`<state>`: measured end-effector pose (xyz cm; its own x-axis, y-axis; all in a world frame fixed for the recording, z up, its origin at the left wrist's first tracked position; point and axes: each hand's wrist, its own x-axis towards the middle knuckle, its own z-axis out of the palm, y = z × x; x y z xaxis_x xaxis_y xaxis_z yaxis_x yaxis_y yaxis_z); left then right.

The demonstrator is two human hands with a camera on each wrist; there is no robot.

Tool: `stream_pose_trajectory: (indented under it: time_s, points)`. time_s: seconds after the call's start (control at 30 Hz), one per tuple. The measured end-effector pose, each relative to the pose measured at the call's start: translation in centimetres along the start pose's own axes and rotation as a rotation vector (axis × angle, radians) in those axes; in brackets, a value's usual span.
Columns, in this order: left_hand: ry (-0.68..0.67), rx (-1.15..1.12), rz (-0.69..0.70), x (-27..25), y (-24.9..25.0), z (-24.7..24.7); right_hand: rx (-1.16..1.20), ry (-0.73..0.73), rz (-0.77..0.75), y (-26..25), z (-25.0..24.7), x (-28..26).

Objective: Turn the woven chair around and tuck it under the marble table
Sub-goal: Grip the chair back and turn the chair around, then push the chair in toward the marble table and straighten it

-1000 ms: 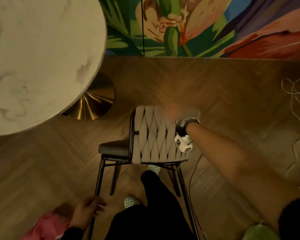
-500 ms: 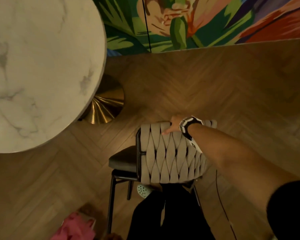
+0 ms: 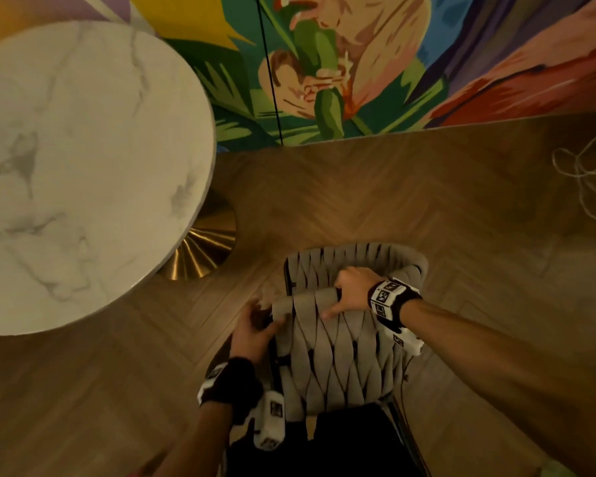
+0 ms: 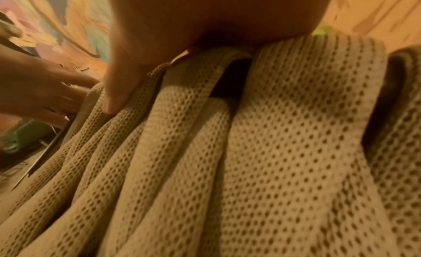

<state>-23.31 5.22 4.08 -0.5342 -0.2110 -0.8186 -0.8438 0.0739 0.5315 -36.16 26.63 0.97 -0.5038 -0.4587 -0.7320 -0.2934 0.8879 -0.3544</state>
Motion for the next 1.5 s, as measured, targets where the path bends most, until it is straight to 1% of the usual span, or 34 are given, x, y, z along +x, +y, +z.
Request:
stream_pose_trajectory:
  time_s: [0.07,0.1,0.13,0.23,0.33,0.43,0.53,0.63,0.7,0.77,0.83,0.9,0.93,0.97,1.0,1.03,1.07,1.1,1.13,1.17,1.2,1.27,1.3,1.37,1.4,1.47,1.5]
  points:
    - [-0.131,-0.019,-0.028,0.5,2.2,0.3,-0.054,0.052,-0.016,-0.7,-1.3,-1.4]
    - [-0.181,-0.023,-0.003,0.7,2.7,0.3,-0.077,0.076,-0.013,-1.0,-2.1,-2.3]
    - [-0.228,-0.014,0.063,0.7,3.3,0.1,-0.102,0.112,-0.009,-1.5,-3.0,-3.1]
    - [-0.282,-0.025,0.242,0.2,5.9,-1.1,-0.140,0.200,-0.023,-2.7,-6.0,-5.3]
    - [-0.327,-0.044,0.335,-0.2,8.4,-2.5,-0.166,0.245,-0.003,-4.0,-9.1,-7.3]
    - [-0.350,0.007,0.436,-0.1,9.2,-3.4,-0.171,0.263,0.034,-5.1,-10.0,-9.1]
    - [-0.372,0.141,0.489,0.4,7.1,-4.0,-0.118,0.229,0.058,-5.6,-7.6,-9.6]
    - [-0.346,0.442,0.567,1.3,4.2,-4.7,-0.061,0.140,0.060,-5.9,-2.8,-8.2]
    - [-0.366,0.624,0.576,1.7,2.5,-4.8,-0.010,0.096,0.072,-6.3,0.2,-7.6]
    - [-0.404,0.743,0.575,2.1,0.4,-4.5,0.000,0.057,0.071,-6.9,2.9,-7.5]
    - [-0.490,0.848,0.576,2.5,-2.1,-4.4,0.000,-0.025,0.069,-7.5,5.5,-7.6]
    - [-0.633,1.016,0.588,2.6,-4.2,-4.6,0.085,-0.159,0.087,-7.7,7.1,-7.8]
    - [-0.687,1.055,0.544,2.7,-5.6,-4.4,0.170,-0.230,0.117,-7.6,7.5,-7.9]
    - [-0.754,1.033,0.301,3.1,-6.3,-4.3,0.243,-0.257,0.137,-7.3,7.5,-8.1]
    - [-0.798,1.054,0.237,2.9,-6.6,-4.2,0.302,-0.239,0.159,-6.7,7.5,-8.3]
    - [-0.719,1.133,0.344,2.8,-7.6,-4.0,0.354,-0.195,0.189,-6.0,7.3,-8.7]
    - [-0.732,1.179,0.355,2.6,-8.5,-3.8,0.407,-0.143,0.236,-5.1,7.1,-9.0]
    - [-0.775,1.237,0.412,2.3,-9.3,-3.5,0.454,-0.086,0.284,-3.9,6.8,-9.5]
    - [-0.808,1.270,0.403,2.5,-9.7,-3.5,0.491,-0.040,0.347,-2.5,6.9,-10.0]
    - [-0.784,1.325,0.442,3.0,-9.9,-3.5,0.534,0.001,0.405,-1.0,6.8,-10.6]
    - [-0.733,1.289,0.410,3.1,-9.3,-3.6,0.576,0.022,0.471,0.8,7.2,-11.0]
    - [-0.610,1.105,0.335,3.6,-8.5,-4.0,0.644,0.021,0.565,3.6,7.7,-12.2]
    - [-0.513,1.022,0.287,3.9,-8.1,-4.3,0.646,0.017,0.594,4.9,8.1,-12.9]
    - [-0.287,0.790,0.165,4.8,-7.9,-5.1,0.649,0.021,0.628,7.1,9.3,-14.1]
    - [-0.183,0.618,0.067,5.5,-8.3,-5.4,0.692,0.012,0.644,8.1,9.9,-14.5]
    - [-0.049,0.287,-0.103,5.4,-8.1,-6.2,0.777,-0.025,0.676,10.2,10.9,-15.0]
    - [0.000,0.182,-0.142,4.9,-8.4,-6.3,0.816,-0.043,0.686,11.1,11.1,-15.4]
